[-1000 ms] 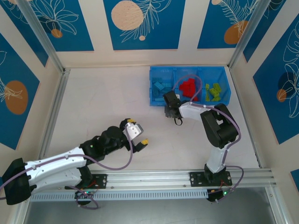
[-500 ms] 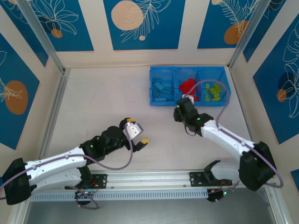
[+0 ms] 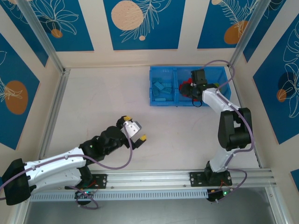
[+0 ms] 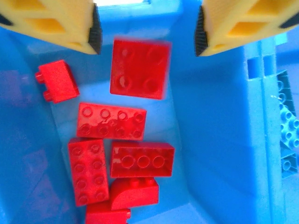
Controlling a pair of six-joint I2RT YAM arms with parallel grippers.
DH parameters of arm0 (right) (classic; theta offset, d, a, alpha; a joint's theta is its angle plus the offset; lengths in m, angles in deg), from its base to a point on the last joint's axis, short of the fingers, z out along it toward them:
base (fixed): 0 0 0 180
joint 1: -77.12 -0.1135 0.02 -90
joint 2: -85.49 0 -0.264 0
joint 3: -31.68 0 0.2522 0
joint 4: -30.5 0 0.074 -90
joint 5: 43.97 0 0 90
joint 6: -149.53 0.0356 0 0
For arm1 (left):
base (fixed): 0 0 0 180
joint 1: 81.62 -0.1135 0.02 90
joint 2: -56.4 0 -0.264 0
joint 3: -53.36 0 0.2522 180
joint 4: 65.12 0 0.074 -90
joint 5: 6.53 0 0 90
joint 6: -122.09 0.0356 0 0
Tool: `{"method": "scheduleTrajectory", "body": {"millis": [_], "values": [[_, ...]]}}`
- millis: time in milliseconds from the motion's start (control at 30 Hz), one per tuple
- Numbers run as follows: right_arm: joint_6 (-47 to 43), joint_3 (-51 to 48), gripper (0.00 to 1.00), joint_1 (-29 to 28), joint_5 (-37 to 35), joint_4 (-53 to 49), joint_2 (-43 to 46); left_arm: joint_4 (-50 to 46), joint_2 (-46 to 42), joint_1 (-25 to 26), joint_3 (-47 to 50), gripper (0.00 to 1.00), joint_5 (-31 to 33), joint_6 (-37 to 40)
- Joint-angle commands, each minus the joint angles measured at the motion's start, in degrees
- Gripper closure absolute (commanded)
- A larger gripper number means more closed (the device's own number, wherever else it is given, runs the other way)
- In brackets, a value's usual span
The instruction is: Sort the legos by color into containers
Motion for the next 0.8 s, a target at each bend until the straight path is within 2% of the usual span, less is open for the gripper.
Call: {"method": "scheduleTrajectory", "body": {"millis": [0,167,233,333,400,467,533,600,667,767], "values": [[1.0,1.7,0.34,0.8,4.8,-3.4,4.4,2.8,-0.9,0.1,1.1,0.0,8.3,-1.0],[2.0,-7.1,0.32,0.9,3.7,-2.5,18.3,2.0,-2.4,-2.2,1.3,0.0,18.9,-3.5],[1.3,-13.7,0.3,0.4,1.1,-0.5,26.2,-2.4,-4.2,-5.8,0.2,0.0,23.4,-6.4],[-1.4,-25.0,0.27,-0.2,-5.9,4.0,37.1,-6.1,-7.8,-13.6,1.3,0.0,25.2,-9.4],[-5.5,-32.6,0.25,-0.3,-9.5,11.0,42.6,-2.0,-10.2,-18.5,5.0,0.0,25.1,-7.8],[-12.3,-42.7,0.16,-0.4,-11.1,24.7,45.8,4.5,-10.9,-23.5,9.0,0.0,23.4,-5.0],[-19.5,-51.7,0.01,-0.2,-11.0,40.2,44.7,8.6,-9.8,-28.7,11.3,0.0,18.5,-3.2],[-22.2,-53.3,0.0,0.7,-12.4,44.8,39.6,10.8,-6.9,-33.7,11.6,0.0,11.9,-4.7],[-21.2,-51.4,0.01,2.5,-12.2,45.9,32.0,16.6,-1.9,-37.6,11.9,0.0,6.4,-5.6],[-21.7,-49.1,0.0,3.9,-10.0,53.6,23.2,23.7,8.3,-41.9,9.3,0.0,5.5,-5.9]]}}
